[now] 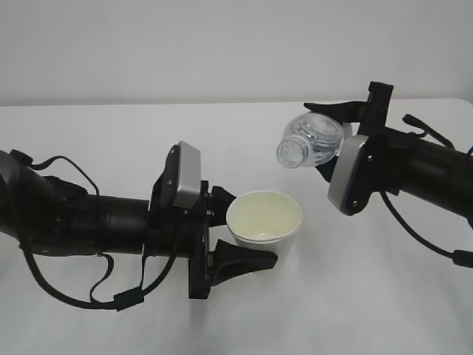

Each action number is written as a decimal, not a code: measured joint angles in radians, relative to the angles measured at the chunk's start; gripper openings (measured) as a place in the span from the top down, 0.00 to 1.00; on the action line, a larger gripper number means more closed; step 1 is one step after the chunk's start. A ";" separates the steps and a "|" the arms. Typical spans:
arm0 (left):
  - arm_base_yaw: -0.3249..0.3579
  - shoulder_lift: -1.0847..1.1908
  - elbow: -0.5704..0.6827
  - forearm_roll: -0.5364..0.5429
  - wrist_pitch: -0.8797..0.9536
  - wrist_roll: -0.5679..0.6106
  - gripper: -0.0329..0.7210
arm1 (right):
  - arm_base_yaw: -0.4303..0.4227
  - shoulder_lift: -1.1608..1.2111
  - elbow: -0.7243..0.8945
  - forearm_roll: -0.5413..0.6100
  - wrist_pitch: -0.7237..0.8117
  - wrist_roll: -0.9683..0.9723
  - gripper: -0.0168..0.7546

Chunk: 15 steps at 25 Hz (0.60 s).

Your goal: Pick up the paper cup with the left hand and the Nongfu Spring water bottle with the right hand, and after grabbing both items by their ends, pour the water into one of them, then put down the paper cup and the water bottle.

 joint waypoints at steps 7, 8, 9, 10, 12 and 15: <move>-0.032 0.000 0.000 0.001 0.000 0.000 0.30 | 0.000 0.000 0.000 0.005 -0.018 -0.045 0.38; -0.032 0.000 0.000 0.001 0.000 0.000 0.30 | 0.000 0.000 0.000 0.007 -0.018 -0.049 0.38; -0.032 0.000 0.000 0.001 0.000 0.000 0.30 | 0.000 0.000 0.000 0.007 -0.020 -0.052 0.38; -0.032 0.000 0.000 -0.001 0.000 0.000 0.30 | 0.000 0.000 0.000 0.008 -0.020 -0.057 0.38; -0.032 0.000 0.000 -0.005 0.000 0.000 0.30 | 0.000 0.000 0.000 0.008 -0.022 -0.070 0.38; -0.032 0.000 0.000 -0.012 0.000 0.000 0.30 | 0.000 0.000 0.000 0.010 -0.022 -0.090 0.38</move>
